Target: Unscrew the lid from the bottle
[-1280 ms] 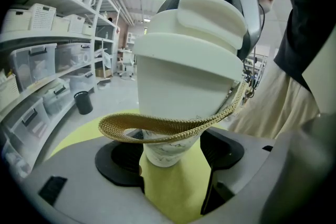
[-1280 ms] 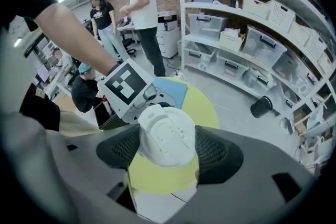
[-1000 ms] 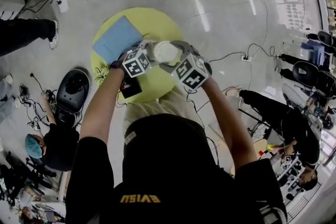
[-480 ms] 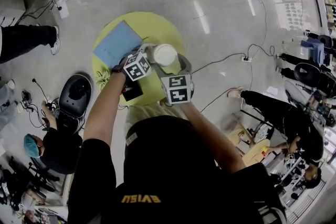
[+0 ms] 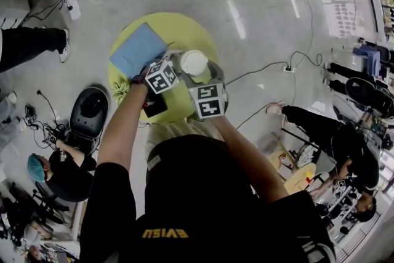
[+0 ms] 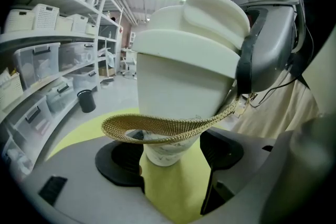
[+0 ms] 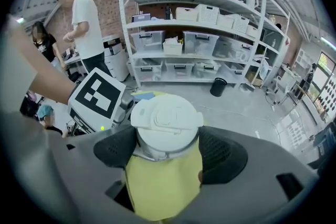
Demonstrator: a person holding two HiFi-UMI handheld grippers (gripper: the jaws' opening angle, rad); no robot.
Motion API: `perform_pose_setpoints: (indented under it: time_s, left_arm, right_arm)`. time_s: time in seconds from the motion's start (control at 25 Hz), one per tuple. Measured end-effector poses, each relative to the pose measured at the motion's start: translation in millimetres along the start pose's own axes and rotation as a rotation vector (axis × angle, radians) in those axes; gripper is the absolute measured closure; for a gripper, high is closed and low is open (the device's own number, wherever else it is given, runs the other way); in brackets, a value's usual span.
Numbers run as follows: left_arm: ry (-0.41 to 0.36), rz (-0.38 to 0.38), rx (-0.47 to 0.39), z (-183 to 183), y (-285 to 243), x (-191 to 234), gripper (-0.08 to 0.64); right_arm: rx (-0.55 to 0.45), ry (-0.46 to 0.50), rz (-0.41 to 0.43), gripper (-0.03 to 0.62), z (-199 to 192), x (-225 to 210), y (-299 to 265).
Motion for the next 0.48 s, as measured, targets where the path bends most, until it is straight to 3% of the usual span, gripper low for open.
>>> perform_pose_setpoints:
  time_s: [0.48]
  left_arm:
    - [-0.01, 0.009, 0.005, -0.1, -1.2, -0.9, 0.212]
  right_arm:
    - [0.034, 0.194, 0.118, 0.224, 1.1, -8.6, -0.3]
Point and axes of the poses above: the fingertips, and each gripper's own axes: y backward along the fingers, x to its left, z out of its top, the point moved 7 cm from there along y, backward along the fingers, and after that the axes turned 13 degrees about -y, right-handed, at the moved point
